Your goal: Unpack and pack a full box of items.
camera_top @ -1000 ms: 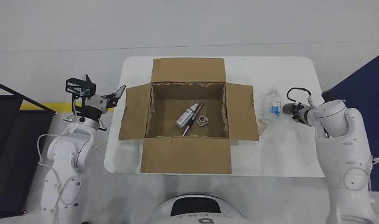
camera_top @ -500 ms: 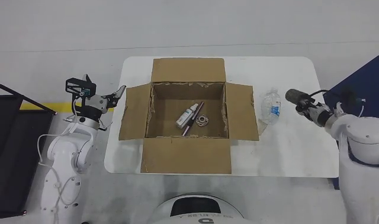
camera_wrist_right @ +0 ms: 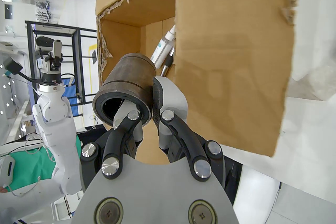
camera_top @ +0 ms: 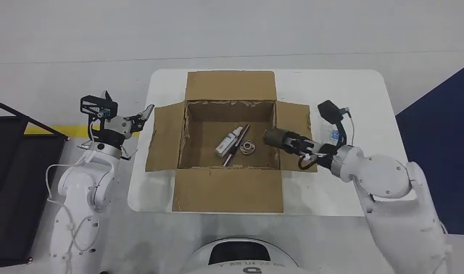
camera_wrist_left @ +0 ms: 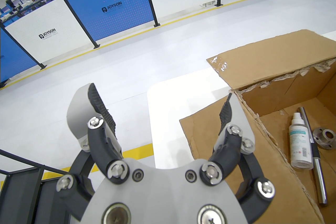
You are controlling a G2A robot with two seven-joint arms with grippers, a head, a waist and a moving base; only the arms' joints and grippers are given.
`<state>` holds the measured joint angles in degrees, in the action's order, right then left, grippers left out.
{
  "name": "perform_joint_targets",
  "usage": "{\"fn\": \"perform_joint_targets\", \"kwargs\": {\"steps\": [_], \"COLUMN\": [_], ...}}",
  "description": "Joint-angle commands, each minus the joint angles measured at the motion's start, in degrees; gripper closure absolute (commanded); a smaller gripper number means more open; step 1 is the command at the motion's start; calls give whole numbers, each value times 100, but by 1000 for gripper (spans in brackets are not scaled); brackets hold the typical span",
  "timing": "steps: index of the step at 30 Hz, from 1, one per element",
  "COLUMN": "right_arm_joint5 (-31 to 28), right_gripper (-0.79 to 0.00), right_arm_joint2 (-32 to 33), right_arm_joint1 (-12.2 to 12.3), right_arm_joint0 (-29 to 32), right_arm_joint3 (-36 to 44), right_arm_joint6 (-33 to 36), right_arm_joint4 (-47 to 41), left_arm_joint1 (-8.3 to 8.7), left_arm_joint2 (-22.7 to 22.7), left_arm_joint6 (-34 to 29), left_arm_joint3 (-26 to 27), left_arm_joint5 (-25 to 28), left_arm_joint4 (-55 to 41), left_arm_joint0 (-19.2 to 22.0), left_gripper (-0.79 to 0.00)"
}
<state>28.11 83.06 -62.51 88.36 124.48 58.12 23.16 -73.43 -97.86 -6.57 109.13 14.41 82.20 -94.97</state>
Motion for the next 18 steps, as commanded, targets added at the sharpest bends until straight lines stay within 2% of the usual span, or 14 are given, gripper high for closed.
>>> {"fn": "perform_joint_targets", "kwargs": {"steps": [1, 8, 13, 18], "right_arm_joint5": [239, 1304, 1416, 1478], "right_gripper": [0, 0, 0, 0], "right_arm_joint2": [-484, -2221, -3170, -3767], "right_arm_joint1": [-20, -145, -299, -445], "right_arm_joint0": [-456, -1969, -2669, -3113], "right_arm_joint3": [-175, -1097, -1805, -2315], "right_arm_joint6": [54, 502, 391, 331], "right_arm_joint4": [269, 1964, 2569, 2950], "left_arm_joint1": [0, 0, 0, 0], "left_arm_joint2": [0, 0, 0, 0], "left_arm_joint6": [0, 0, 0, 0], "left_arm_joint3": [0, 0, 0, 0], "left_arm_joint5": [0, 0, 0, 0], "left_arm_joint4": [0, 0, 0, 0], "left_arm_joint0": [0, 0, 0, 0], "left_gripper": [-785, -785, -785, -785]}}
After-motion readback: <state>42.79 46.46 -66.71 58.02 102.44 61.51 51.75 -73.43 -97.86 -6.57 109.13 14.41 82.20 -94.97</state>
